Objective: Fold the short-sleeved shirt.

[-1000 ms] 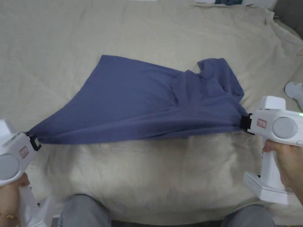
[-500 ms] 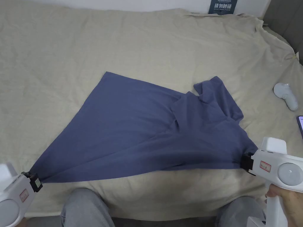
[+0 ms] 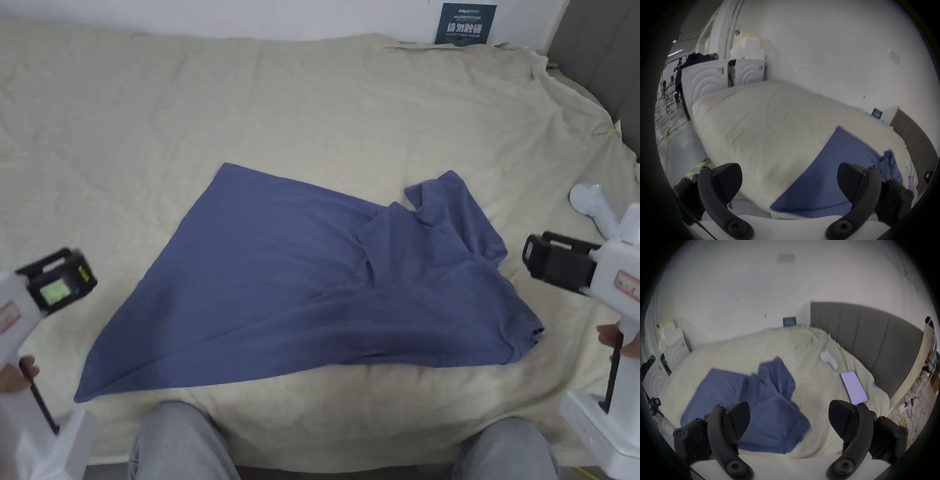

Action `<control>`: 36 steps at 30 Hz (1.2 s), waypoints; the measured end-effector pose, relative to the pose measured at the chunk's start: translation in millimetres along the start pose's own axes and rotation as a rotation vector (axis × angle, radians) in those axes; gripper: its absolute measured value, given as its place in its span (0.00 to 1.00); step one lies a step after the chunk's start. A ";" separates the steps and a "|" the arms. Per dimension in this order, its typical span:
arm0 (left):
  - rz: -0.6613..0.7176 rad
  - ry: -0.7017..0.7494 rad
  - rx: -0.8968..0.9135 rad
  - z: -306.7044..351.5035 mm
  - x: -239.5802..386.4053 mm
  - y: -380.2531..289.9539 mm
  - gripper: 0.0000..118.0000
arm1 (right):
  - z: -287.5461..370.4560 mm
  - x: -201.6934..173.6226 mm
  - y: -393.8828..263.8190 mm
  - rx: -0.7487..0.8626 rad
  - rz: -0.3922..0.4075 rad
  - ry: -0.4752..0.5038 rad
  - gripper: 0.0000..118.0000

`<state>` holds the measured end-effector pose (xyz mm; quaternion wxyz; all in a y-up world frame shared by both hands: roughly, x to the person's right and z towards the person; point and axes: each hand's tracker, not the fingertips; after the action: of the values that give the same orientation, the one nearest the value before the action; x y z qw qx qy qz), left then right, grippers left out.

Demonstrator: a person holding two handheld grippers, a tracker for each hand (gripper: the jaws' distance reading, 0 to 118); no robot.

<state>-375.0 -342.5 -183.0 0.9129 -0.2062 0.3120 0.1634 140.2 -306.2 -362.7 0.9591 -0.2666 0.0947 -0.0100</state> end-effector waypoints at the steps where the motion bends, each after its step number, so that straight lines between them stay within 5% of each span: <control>1: -0.016 -0.018 0.017 -0.5 9.7 6.2 1.00 | 4.3 -4.1 3.8 0.026 0.005 0.003 0.85; 12: -0.218 -0.265 0.178 9.1 102.0 -6.8 0.95 | 32.6 -39.6 -9.9 0.278 0.062 0.031 0.84; 15: -0.202 -0.310 0.174 10.9 104.3 -18.5 0.63 | 37.1 -41.6 -20.4 0.286 0.037 0.050 0.72; 18: -0.232 -0.328 0.164 12.8 107.6 -25.8 0.16 | 39.5 -45.2 -29.9 0.301 0.038 0.057 0.31; 20: -0.246 -0.329 0.168 14.7 109.0 -31.3 0.00 | 39.4 -47.0 -34.0 0.300 0.033 0.055 0.05; 36: -0.234 -0.309 0.155 11.9 101.3 -35.2 0.00 | 19.8 -44.1 -20.6 0.208 0.036 0.057 0.00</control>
<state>-277.8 -350.0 -229.3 0.9758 -0.1425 0.1540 0.0616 101.3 -310.6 -327.7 0.9785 -0.1633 0.1253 -0.0100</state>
